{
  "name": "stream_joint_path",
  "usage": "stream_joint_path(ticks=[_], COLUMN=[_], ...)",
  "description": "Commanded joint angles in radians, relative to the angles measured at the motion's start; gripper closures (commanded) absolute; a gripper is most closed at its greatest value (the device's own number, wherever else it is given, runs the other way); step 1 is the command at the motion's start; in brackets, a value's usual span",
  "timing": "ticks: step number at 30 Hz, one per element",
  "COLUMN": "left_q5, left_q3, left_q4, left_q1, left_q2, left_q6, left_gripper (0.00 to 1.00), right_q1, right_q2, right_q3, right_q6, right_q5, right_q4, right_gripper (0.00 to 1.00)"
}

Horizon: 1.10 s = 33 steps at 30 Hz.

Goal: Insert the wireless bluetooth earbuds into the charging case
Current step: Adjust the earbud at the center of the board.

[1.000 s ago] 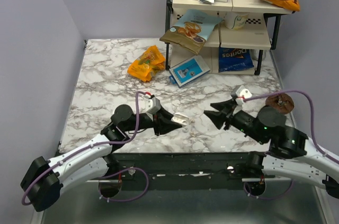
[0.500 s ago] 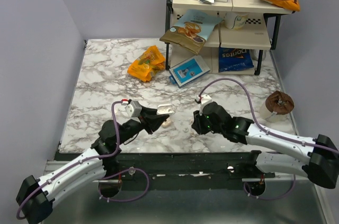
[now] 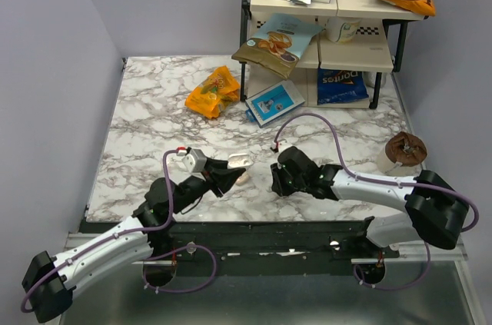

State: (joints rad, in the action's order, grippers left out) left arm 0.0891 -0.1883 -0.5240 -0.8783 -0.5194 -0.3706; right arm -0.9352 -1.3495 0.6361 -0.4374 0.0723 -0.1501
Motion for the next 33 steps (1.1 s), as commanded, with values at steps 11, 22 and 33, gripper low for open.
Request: stream_joint_path(ticks=[11,22,33], left_q5=[-0.043,-0.051,-0.061], left_q3=[0.001,0.0,0.003], left_q4=[0.007,0.004,0.009], left_q1=[-0.031,-0.051,-0.068], left_q2=[-0.01,-0.024,-0.027], left_q6=[0.013,0.021,0.021], left_gripper=[1.0,1.0,1.0], right_q1=[0.029,0.027,0.029], right_q2=[-0.097,-0.125,-0.163], right_q3=[0.048,0.056,0.065], right_q6=[0.016,0.025,0.023], right_q5=[-0.032,-0.051,-0.051], right_q4=[0.064,0.066,0.072], right_gripper=[0.68,0.59,0.6])
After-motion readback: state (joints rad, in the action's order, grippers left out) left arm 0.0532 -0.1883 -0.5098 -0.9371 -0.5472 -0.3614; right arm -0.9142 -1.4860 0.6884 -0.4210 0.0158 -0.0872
